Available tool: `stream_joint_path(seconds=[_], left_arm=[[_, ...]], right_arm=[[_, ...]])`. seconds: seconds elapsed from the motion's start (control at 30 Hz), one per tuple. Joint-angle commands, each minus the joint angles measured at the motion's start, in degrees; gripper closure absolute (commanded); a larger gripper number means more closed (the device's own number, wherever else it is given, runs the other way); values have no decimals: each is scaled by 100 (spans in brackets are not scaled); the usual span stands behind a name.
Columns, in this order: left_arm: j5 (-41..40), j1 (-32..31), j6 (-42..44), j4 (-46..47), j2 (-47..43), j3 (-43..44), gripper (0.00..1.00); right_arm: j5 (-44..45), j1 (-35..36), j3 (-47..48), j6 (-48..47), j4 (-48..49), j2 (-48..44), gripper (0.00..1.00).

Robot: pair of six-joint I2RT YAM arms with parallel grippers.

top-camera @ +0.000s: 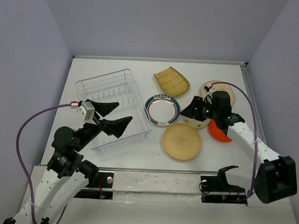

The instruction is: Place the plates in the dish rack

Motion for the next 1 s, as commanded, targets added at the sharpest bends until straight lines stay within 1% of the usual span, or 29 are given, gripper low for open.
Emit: stream_joint_path(seconds=[0.0, 0.13, 0.23, 0.27, 0.37, 0.4, 0.47, 0.57, 0.73, 0.87, 0.97], left_arm=[[190, 23, 156, 118, 26, 226, 1], [146, 14, 209, 74, 25, 235, 1], [303, 14, 209, 144, 17, 200, 1], [286, 14, 200, 153, 8, 200, 1], [199, 14, 192, 135, 17, 191, 1], [190, 23, 183, 144, 17, 191, 1], [163, 14, 174, 144, 25, 182, 1], [128, 14, 174, 153, 34, 182, 1], [119, 14, 183, 144, 34, 182, 1], [119, 14, 183, 144, 34, 182, 1], [128, 14, 183, 153, 43, 191, 1]], right_arm=[[387, 134, 334, -259, 527, 306, 41], [361, 134, 588, -758, 519, 675, 43], [150, 134, 931, -1101, 395, 1166, 45], [141, 134, 1054, -1146, 395, 1420, 47], [79, 134, 1256, -1366, 413, 1843, 49], [27, 134, 1422, -1488, 413, 2140, 49], [-209, 134, 1608, -1630, 439, 2449, 49], [-255, 134, 1942, -1744, 509, 2960, 49], [0, 65, 2399, -1929, 553, 3662, 49], [254, -41, 2487, -2052, 562, 3795, 49], [281, -103, 2610, -2192, 493, 3979, 48]])
